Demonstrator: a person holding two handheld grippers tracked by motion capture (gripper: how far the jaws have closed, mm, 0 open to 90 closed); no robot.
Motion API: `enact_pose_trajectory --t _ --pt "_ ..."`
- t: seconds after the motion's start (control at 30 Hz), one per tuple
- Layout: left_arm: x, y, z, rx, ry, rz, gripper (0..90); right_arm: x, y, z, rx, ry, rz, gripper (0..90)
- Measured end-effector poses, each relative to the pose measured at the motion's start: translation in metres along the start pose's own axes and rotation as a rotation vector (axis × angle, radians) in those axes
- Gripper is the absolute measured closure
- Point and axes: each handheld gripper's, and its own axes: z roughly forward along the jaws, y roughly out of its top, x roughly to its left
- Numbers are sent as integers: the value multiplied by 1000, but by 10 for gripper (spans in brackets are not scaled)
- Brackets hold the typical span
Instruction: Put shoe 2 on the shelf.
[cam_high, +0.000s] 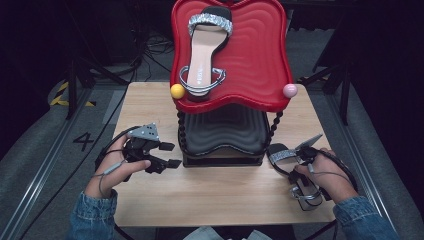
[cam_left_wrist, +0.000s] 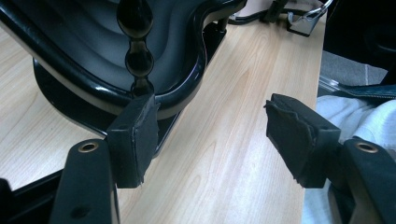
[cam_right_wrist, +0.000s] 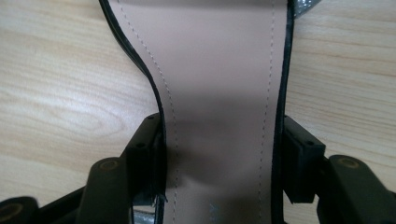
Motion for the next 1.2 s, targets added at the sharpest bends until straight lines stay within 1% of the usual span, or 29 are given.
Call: enact_pose_trajectory --t 0.1,0.13,0.17,0.23,0.33,0.37,0.47,0.57,0.7,0.77,0.8,0.87,0.93,0.97,1.07,1.2 --pt "-1 -2 -6 -13 -6 -1 348 -1 2 -5 -6 6 45 429" --pt "-3 -2 -8 -15 -1 -6 349 -2 2 -8 -9 8 59 430" --pt "-4 -3 -10 -20 5 -3 349 -3 3 -11 -8 4 60 430" --pt "-6 -4 -15 -29 13 -4 348 -4 3 -20 -23 -6 73 431" --pt "-10 -6 -19 -39 23 -14 349 -6 4 -33 -39 8 76 431" --pt "-11 -7 -20 -38 26 -20 348 -7 4 -38 -42 17 79 431" --pt "-15 -9 -21 -27 29 -19 349 -9 4 -53 -63 31 82 430" --pt "-15 -11 -20 -20 36 -24 349 -10 4 -68 -79 26 77 430" --pt "-15 -15 -21 -10 39 -31 348 -11 5 -93 -99 15 74 431" --pt "-15 -17 -22 -6 44 -36 347 -11 6 -106 -118 11 82 430" --pt "-15 -17 -23 -5 46 -40 348 -12 6 -116 -131 18 86 430" --pt "-14 -19 -23 -9 43 -42 347 -13 7 -127 -145 30 87 430" --pt "-14 -19 -23 -13 46 -43 347 -13 8 -138 -160 38 100 430" --pt "-14 -20 -23 -7 43 -40 347 -13 9 -143 -168 39 106 430" --pt "-14 -20 -23 -8 46 -47 347 -13 10 -157 -186 36 104 430" --pt "-14 -21 -23 -3 41 -52 347 -11 11 -174 -196 37 101 430"
